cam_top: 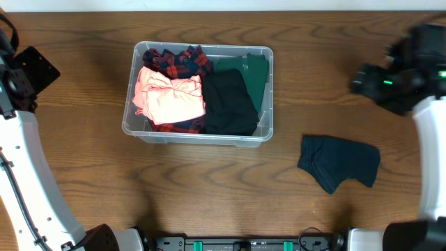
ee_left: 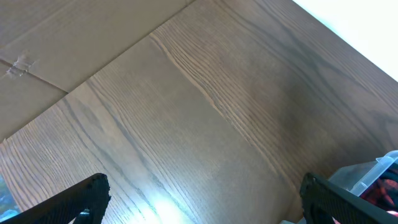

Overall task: Pack container
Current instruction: 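Move the right gripper to the dark navy cloth and grasp it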

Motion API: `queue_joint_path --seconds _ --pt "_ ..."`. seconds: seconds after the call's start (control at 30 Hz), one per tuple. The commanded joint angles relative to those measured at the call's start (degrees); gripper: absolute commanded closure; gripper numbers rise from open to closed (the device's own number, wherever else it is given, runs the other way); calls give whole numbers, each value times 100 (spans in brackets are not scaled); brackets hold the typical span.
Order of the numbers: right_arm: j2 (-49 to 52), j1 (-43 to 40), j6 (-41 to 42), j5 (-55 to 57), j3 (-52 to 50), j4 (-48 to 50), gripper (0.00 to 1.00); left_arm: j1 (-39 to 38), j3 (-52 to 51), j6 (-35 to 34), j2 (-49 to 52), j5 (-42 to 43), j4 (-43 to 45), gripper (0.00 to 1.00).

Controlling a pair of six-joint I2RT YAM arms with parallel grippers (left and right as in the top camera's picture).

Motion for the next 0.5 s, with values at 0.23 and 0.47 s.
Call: queue_joint_path --seconds 0.23,0.47 --pt "852 -2151 -1956 -1187 -1224 42 13 22 -17 -13 24 -87 0 2" --pt "1152 -2518 -1976 -1799 -2632 986 13 22 -17 -13 22 -87 0 2"
